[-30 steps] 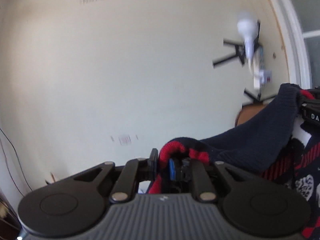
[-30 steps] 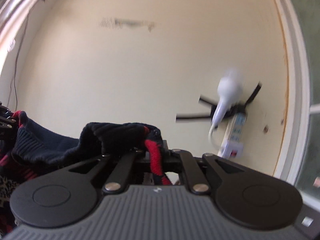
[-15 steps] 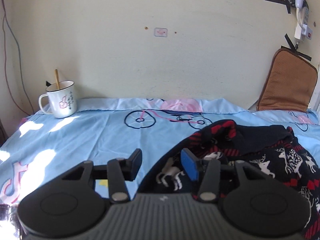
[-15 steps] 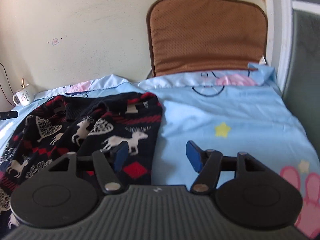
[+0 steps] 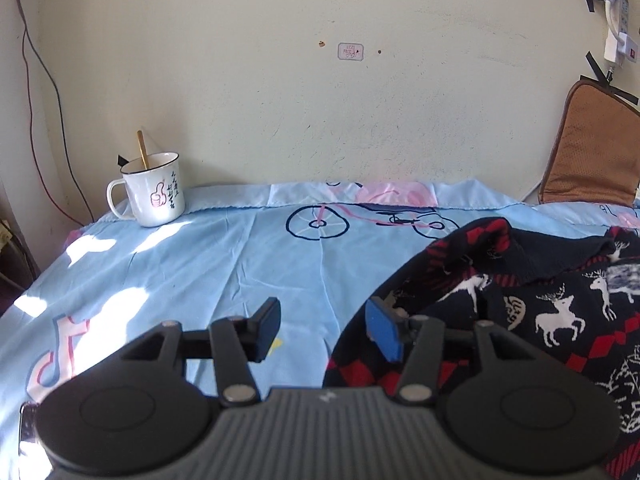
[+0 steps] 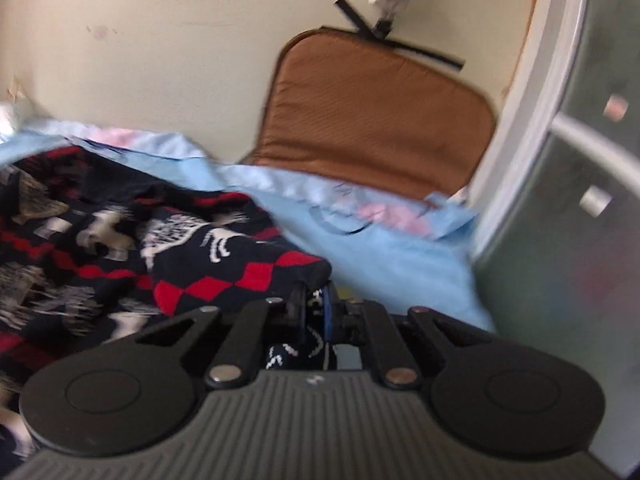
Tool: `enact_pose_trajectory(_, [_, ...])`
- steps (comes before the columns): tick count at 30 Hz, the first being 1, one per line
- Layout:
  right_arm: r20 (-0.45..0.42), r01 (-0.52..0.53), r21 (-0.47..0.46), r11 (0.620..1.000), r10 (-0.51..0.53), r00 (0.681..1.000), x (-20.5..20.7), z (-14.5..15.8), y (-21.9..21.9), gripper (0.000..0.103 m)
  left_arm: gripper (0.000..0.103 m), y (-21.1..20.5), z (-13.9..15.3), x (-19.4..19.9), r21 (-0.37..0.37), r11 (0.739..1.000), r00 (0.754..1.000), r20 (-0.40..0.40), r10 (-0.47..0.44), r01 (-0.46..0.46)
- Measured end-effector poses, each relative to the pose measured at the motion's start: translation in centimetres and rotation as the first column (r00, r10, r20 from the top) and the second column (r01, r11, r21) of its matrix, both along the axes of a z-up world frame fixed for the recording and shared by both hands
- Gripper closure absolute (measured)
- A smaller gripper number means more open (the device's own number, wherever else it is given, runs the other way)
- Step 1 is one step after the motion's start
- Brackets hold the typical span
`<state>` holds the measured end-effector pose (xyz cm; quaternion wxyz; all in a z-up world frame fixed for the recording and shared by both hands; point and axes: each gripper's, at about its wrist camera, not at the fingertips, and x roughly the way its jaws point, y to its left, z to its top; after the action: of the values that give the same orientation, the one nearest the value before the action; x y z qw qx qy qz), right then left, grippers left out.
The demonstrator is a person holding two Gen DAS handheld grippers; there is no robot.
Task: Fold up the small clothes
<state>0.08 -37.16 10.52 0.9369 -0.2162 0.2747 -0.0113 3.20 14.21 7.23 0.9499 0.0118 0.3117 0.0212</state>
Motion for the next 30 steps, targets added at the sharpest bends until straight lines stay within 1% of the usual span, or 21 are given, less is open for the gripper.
enact_pose_trajectory(1, [0.039, 0.037, -0.151, 0.988, -0.031, 0.999, 0.7, -0.3, -0.1, 0.092, 0.055, -0.3, 0.0, 0.5, 0.008, 1.000, 1.000, -0.002, -0.009, 0.009])
enact_pose_trajectory(2, [0.058, 0.072, -0.273, 0.959, -0.058, 0.997, 1.7, -1.1, -0.5, 0.089, 0.055, -0.8, 0.0, 1.0, 0.015, 1.000, 1.000, -0.005, -0.019, 0.019])
enact_pose_trajectory(3, [0.034, 0.093, -0.330, 0.939, -0.087, 0.996, 2.9, -1.9, -1.2, 0.081, 0.055, -1.4, 0.0, 1.4, 0.019, 0.999, 1.000, -0.006, -0.030, 0.030])
enact_pose_trajectory(4, [0.018, 0.113, -0.328, 0.938, -0.114, 0.993, 4.0, -2.2, -1.7, 0.078, 0.055, -2.0, 0.1, 1.6, 0.019, 0.999, 0.999, -0.002, -0.050, 0.050])
enact_pose_trajectory(5, [0.022, 0.131, -0.287, 0.949, -0.130, 0.991, 4.7, -2.1, -2.0, 0.075, 0.055, -2.7, 0.3, 1.7, 0.019, 0.997, 0.997, 0.005, -0.075, 0.075])
enact_pose_trajectory(7, [0.015, 0.077, -0.106, 0.991, -0.076, 0.997, 4.9, -0.8, -1.7, 0.075, 0.055, -4.6, 0.6, 2.0, 0.042, 0.990, 0.991, 0.022, -0.135, 0.134])
enact_pose_trajectory(9, [0.015, 0.005, 0.080, 0.997, -0.006, 1.000, 5.3, 0.3, -0.8, 0.073, 0.055, -6.7, 0.7, 2.5, 0.073, 0.976, 0.978, 0.019, -0.206, 0.204])
enact_pose_trajectory(11, [-0.034, -0.105, 0.283, 0.953, 0.120, 0.992, 6.5, 0.6, 0.5, 0.073, 0.055, -9.2, 0.3, 3.7, 0.092, 0.957, 0.962, -0.020, -0.273, 0.274])
enact_pose_trajectory(13, [-0.092, -0.167, 0.394, 0.904, 0.220, 0.971, 8.5, -0.1, 2.6, 0.074, 0.055, -11.6, -0.6, 4.9, 0.112, 0.936, 0.942, -0.077, -0.326, 0.333])
enact_pose_trajectory(14, [-0.115, -0.183, 0.404, 0.896, 0.248, 0.962, 9.7, -0.9, 3.9, 0.074, 0.055, -12.6, -1.2, 5.6, 0.123, 0.926, 0.932, -0.110, -0.344, 0.356])
enact_pose_trajectory(17, [-0.218, -0.182, 0.325, 0.928, 0.261, 0.940, 13.5, -3.7, 6.9, 0.082, 0.058, -14.2, -3.5, 8.1, 0.103, 0.917, 0.908, -0.222, -0.356, 0.385])
enact_pose_trajectory(19, [-0.333, -0.180, 0.302, 0.936, 0.280, 0.900, 15.2, -5.8, 7.6, 0.082, 0.061, -14.4, -4.7, 9.8, 0.053, 0.918, 0.890, -0.273, -0.365, 0.393])
enact_pose_trajectory(21, [-0.398, -0.208, 0.339, 0.918, 0.340, 0.852, 16.2, -7.1, 8.0, 0.082, 0.059, -14.6, -5.1, 11.1, 0.024, 0.920, 0.891, -0.260, -0.371, 0.390])
enact_pose_trajectory(23, [-0.369, -0.274, 0.404, 0.873, 0.430, 0.824, 17.0, -6.8, 9.0, 0.083, 0.061, -14.8, -5.0, 13.1, -0.055, 0.915, 0.884, -0.241, -0.401, 0.400])
enact_pose_trajectory(24, [-0.339, -0.279, 0.456, 0.845, 0.455, 0.824, 17.9, -6.7, 9.5, 0.082, 0.060, -14.8, -4.9, 14.5, -0.115, 0.920, 0.891, -0.227, -0.392, 0.375])
enact_pose_trajectory(25, [-0.293, -0.278, 0.491, 0.826, 0.457, 0.840, 19.1, -6.6, 10.0, 0.082, 0.059, -14.7, -4.8, 16.1, -0.156, 0.931, 0.912, -0.201, -0.357, 0.330])
enact_pose_trajectory(26, [-0.238, -0.266, 0.502, 0.823, 0.427, 0.873, 20.4, -6.5, 10.4, 0.083, 0.057, -14.5, -4.7, 17.4, -0.173, 0.945, 0.937, -0.167, -0.306, 0.277])
enact_pose_trajectory(27, [-0.185, -0.233, 0.487, 0.842, 0.360, 0.914, 21.7, -6.4, 10.7, 0.081, 0.058, -14.0, -4.7, 18.4, -0.192, 0.958, 0.957, -0.154, -0.246, 0.215])
enact_pose_trajectory(28, [-0.151, -0.176, 0.452, 0.874, 0.270, 0.951, 23.1, -6.5, 10.8, 0.081, 0.058, -13.1, -4.9, 19.4, -0.244, 0.958, 0.967, -0.168, -0.191, 0.147])
enact_pose_trajectory(29, [-0.145, -0.103, 0.431, 0.896, 0.182, 0.973, 24.3, -6.5, 10.6, 0.078, 0.058, -11.9, -5.1, 20.1, -0.337, 0.937, 0.966, -0.198, -0.165, 0.091])
enact_pose_trajectory(30, [-0.159, -0.050, 0.448, 0.893, 0.135, 0.978, 25.1, -6.4, 10.0, 0.078, 0.058, -10.7, -5.1, 20.3, -0.415, 0.908, 0.963, -0.214, -0.166, 0.065])
